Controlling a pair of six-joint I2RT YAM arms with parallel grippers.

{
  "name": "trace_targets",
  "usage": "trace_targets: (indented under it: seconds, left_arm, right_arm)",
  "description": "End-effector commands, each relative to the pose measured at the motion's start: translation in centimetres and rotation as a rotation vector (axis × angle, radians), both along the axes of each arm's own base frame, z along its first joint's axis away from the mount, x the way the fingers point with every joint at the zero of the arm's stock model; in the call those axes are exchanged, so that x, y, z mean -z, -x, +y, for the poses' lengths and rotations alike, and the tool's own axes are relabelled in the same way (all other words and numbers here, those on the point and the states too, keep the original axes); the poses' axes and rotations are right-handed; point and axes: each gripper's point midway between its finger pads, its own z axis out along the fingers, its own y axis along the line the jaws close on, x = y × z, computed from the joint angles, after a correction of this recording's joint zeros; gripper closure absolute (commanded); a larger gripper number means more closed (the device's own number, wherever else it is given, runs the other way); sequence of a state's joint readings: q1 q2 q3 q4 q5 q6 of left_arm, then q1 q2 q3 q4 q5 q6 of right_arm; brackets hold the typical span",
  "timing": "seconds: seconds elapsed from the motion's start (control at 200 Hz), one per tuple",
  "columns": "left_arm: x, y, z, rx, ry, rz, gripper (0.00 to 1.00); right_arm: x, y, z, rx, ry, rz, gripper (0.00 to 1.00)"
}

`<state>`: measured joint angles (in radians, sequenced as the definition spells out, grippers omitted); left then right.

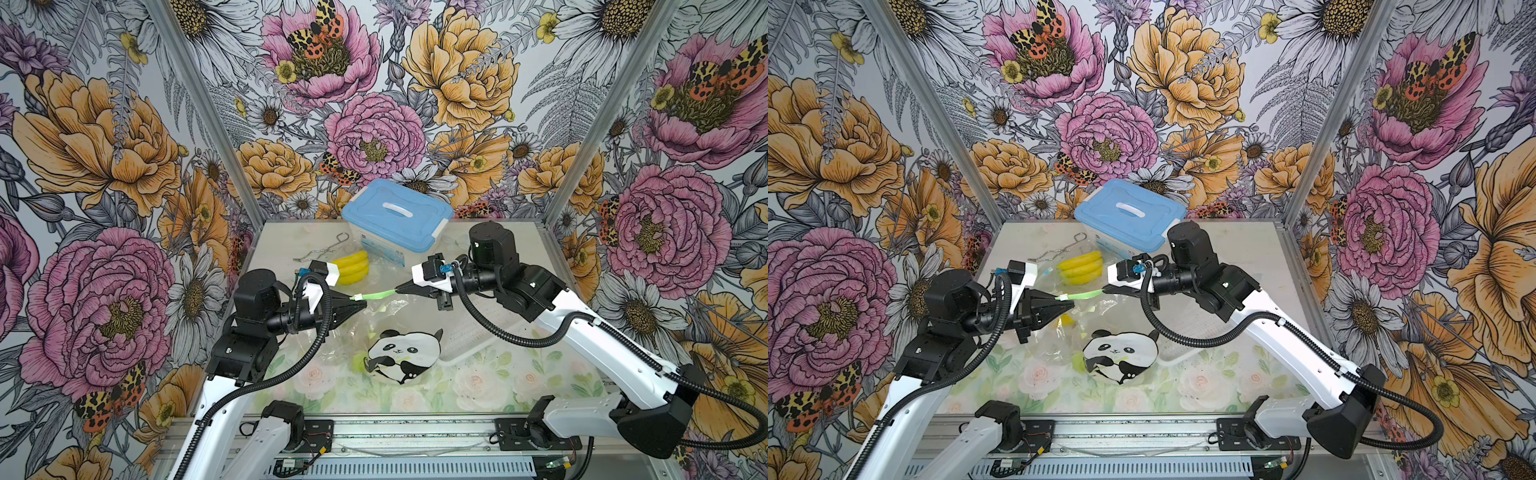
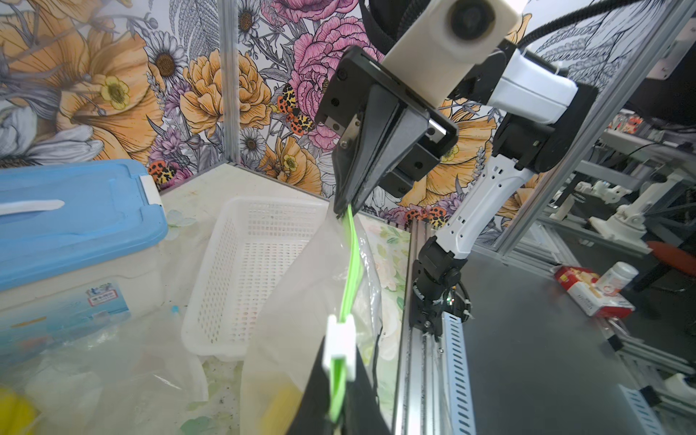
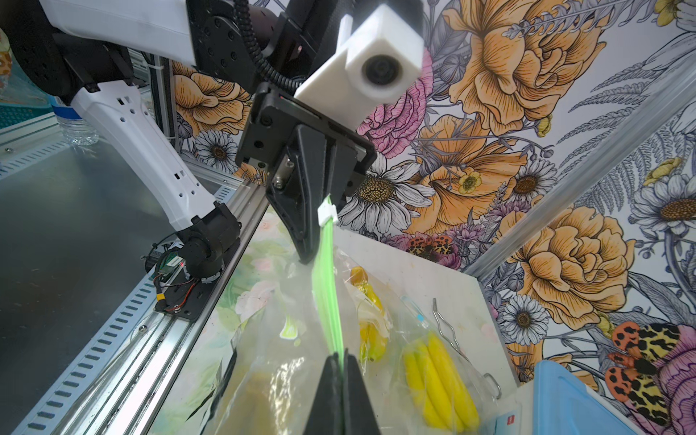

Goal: Open the zip-top bag and take out the banana
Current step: Pick up the zipper food storage bag at the center of the board.

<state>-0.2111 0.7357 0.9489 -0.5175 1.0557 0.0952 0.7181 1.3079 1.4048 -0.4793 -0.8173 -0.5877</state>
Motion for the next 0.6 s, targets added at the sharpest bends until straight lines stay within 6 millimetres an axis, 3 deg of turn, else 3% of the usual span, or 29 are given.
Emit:
trace_targets:
  seconds: [0.0,0.155,0.35,0.5,0.595]
  left_arm:
    - [-0.9,-0.1,0.2,-0.010,0.000,-0.030,1.00]
    - [-1.5,-0.2,0.3,-0.021,-0.008,-0.050,1.00]
    - [-3.2,-0.1,0.3,-0.009,-0.072,-0.104,1.00]
    - [-3.3,-0.1,-0.3,0.023,-0.165,-0.129,1.00]
    - [-3.2,0.0,-0.9,0.046,-0.203,-0.140,1.00]
  right_arm:
    - [-1.4,0.5,-0.5,-0.004,-0.041,-0.016,1.00]
    - [-2.2,0.9,-0.5,-0.020,-0.058,0.017,1.00]
    - [-4.3,2.7,0.2,-0.098,-0.093,0.051,0.73]
    - [-5.4,3.5,1.6,-0.142,-0.104,0.058,0.66]
    - [-6.1,3.1,2.3,-0.144,-0.112,0.063,0.64]
